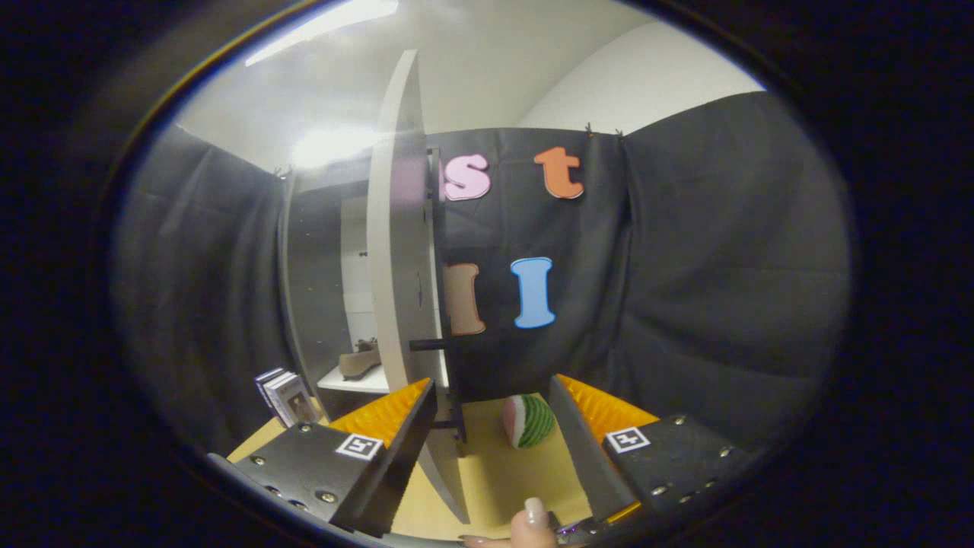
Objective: Open the shoe cabinet door, grab the shoes and put them into the shoe cabinet, then close the shoe cabinet door.
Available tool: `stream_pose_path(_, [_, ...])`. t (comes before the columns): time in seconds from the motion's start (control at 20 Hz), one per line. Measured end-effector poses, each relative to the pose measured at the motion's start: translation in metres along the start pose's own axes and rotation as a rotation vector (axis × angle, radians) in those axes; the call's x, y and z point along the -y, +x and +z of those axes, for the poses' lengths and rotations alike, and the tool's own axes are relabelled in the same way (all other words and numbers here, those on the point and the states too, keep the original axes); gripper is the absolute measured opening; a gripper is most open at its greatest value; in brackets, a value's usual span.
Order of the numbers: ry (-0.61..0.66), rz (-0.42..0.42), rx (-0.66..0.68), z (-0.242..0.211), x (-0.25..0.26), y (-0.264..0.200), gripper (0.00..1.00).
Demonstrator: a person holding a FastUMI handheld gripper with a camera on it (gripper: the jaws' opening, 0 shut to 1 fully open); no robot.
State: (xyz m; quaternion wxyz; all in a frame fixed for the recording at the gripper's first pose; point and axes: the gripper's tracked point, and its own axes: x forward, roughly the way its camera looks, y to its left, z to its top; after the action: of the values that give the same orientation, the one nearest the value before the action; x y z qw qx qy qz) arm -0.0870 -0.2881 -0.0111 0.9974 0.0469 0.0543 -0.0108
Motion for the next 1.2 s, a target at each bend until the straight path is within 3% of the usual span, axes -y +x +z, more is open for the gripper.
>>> stream_pose_path(0.15, [-0.005, 0.08, -0.049, -0.011, -0.001, 0.031, 0.92])
stream_pose_path(0.45, [0.048, 0.204, -0.049, -0.025, -0.024, 0.026, 0.92])
stream_pose_path(0.7, [0.087, 0.356, -0.06, -0.035, -0.086, 0.03, 0.92])
stream_pose_path(0.95, [0.08, 0.445, -0.056, -0.027, -0.151, 0.052, 0.92])
stream_pose_path(1.2, [0.083, 0.467, -0.026, -0.029, -0.216, 0.066, 0.92])
